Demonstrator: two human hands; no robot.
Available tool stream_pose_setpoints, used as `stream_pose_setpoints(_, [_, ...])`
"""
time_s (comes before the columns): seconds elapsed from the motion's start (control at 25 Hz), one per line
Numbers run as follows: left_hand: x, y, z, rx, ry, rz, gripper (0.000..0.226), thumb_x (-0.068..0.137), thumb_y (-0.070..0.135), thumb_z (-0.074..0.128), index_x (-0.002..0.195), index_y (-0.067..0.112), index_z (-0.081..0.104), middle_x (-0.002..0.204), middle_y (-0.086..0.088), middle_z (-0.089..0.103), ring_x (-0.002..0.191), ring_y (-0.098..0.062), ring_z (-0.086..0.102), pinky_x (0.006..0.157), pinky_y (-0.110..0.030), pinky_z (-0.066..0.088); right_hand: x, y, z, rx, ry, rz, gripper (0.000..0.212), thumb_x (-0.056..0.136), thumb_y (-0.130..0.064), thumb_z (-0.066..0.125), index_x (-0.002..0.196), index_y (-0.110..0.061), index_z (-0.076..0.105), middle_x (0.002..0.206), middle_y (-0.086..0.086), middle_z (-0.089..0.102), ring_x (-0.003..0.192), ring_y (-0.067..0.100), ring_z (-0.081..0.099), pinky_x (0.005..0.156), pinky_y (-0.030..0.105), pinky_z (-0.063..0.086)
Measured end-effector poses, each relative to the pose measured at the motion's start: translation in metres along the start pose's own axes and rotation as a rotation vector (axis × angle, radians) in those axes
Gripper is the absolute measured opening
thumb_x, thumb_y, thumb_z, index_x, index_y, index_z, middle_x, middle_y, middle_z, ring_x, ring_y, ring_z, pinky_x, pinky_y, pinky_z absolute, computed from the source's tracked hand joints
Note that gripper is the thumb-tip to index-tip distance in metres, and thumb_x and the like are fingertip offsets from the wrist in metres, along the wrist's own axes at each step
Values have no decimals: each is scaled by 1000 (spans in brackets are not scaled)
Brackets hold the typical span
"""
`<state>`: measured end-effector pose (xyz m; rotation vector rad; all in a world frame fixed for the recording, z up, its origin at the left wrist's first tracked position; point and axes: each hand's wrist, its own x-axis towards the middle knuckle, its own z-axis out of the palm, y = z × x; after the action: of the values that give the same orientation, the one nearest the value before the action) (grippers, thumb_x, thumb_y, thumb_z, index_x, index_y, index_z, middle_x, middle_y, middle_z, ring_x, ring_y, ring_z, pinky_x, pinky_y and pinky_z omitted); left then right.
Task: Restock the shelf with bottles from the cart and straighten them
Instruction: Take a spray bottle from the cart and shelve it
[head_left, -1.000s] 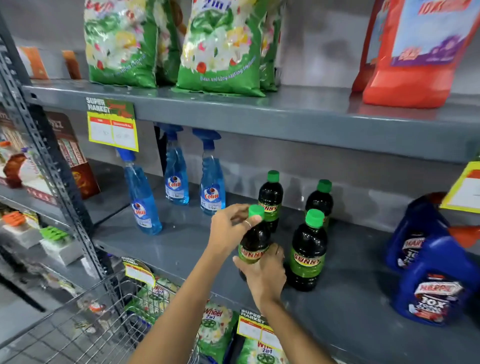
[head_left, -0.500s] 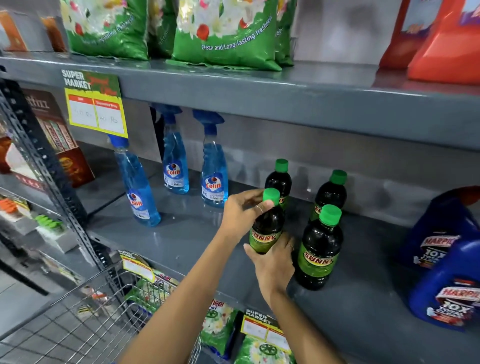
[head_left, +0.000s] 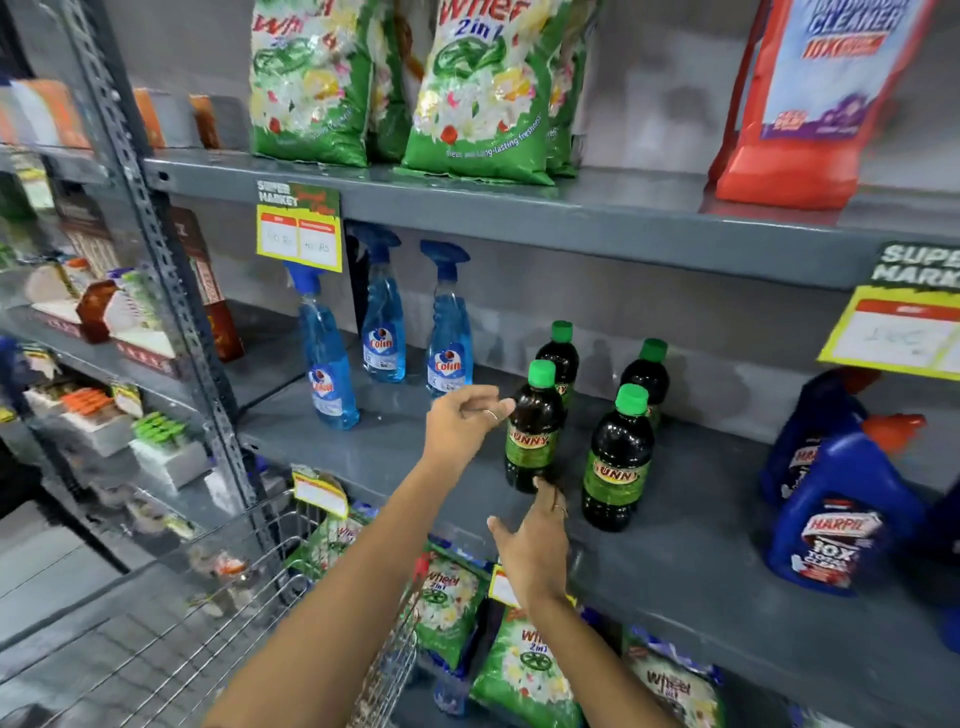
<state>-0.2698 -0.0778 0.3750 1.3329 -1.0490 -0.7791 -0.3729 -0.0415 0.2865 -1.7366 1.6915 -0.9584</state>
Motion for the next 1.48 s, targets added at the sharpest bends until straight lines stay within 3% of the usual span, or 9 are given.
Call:
stream_pose_setpoints(0.16, [-39, -17, -52, 21, 114, -83, 23, 77, 13, 70, 95, -1, 67, 66, -2, 63, 55, -6, 57, 55, -17, 46, -43, -5, 13, 13, -141, -141, 45, 81, -18, 66, 121, -11, 47, 127, 10, 51, 115, 27, 52, 91, 37, 47])
stream_pose_setpoints(0.48, [-85, -117, -178, 89, 283, -375, 3, 79, -4, 62, 79, -2, 64, 64, -5, 60, 45, -1, 59, 40, -11, 45, -104, -24, 92, -93, -452, -319, 22, 83, -15, 61, 105, -16, 56, 106, 4, 63, 85, 22, 60, 62, 26, 33])
stream_pose_setpoints(0.64, [-101, -184, -234, 133, 311, -528, 23, 77, -15, 54, 63, 1, 60, 66, -6, 61, 45, -2, 57, 47, -14, 46, -99, -37, 153, -169, -601, -271, 23, 84, -15, 63, 105, -18, 56, 114, 1, 60, 93, 15, 55, 72, 26, 43])
stream_pose_setpoints(0.8, [-130, -257, -279, 191, 349, -734, 20, 74, -15, 58, 65, 1, 66, 42, 4, 61, 41, -2, 53, 52, -18, 44, -96, -41, 226, -270, -779, -171, 24, 81, -14, 64, 104, -13, 59, 109, 10, 66, 99, 25, 61, 78, 32, 48])
stream_pose_setpoints(0.96, [-170, -328, -300, 246, 324, -1007, 7, 71, 2, 70, 78, 2, 70, 64, -7, 65, 66, -19, 62, 64, -25, 41, -100, -26, 296, -331, -963, -89, 27, 80, -10, 65, 106, -10, 58, 111, 12, 65, 96, 26, 62, 75, 31, 48])
stream_pose_setpoints(1.12, [-203, -376, -294, 329, 269, -1223, 39, 72, 15, 74, 106, -1, 62, 103, -20, 69, 103, -30, 62, 83, -33, 47, -105, -2, 357, -407, -1073, 35, 30, 80, -12, 64, 108, -4, 60, 111, 18, 66, 100, 32, 63, 83, 38, 53])
stream_pose_setpoints(1.24, [-214, -397, -281, 336, 230, -1287, 38, 70, 15, 73, 102, 2, 58, 100, -19, 67, 96, -32, 63, 73, -36, 47, -114, 22, 386, -470, -1146, 128, 32, 82, -17, 62, 109, 0, 58, 110, 20, 67, 97, 32, 64, 80, 36, 53])
stream_pose_setpoints(1.32, [-219, -411, -277, 299, 233, -1334, 39, 69, 18, 74, 100, 5, 54, 105, -20, 66, 86, -27, 61, 69, -34, 47, -121, 39, 401, -473, -1169, 210, 31, 83, -19, 62, 109, -5, 55, 109, 15, 67, 79, 22, 63, 59, 25, 47])
stream_pose_setpoints(1.48, [-225, -435, -278, 252, 143, -1406, 50, 71, 23, 73, 112, 4, 51, 114, -16, 63, 99, -28, 60, 83, -33, 48, -131, 70, 426, -446, -1219, 377, 33, 87, -19, 58, 114, -2, 54, 109, 15, 65, 75, 19, 59, 48, 19, 43])
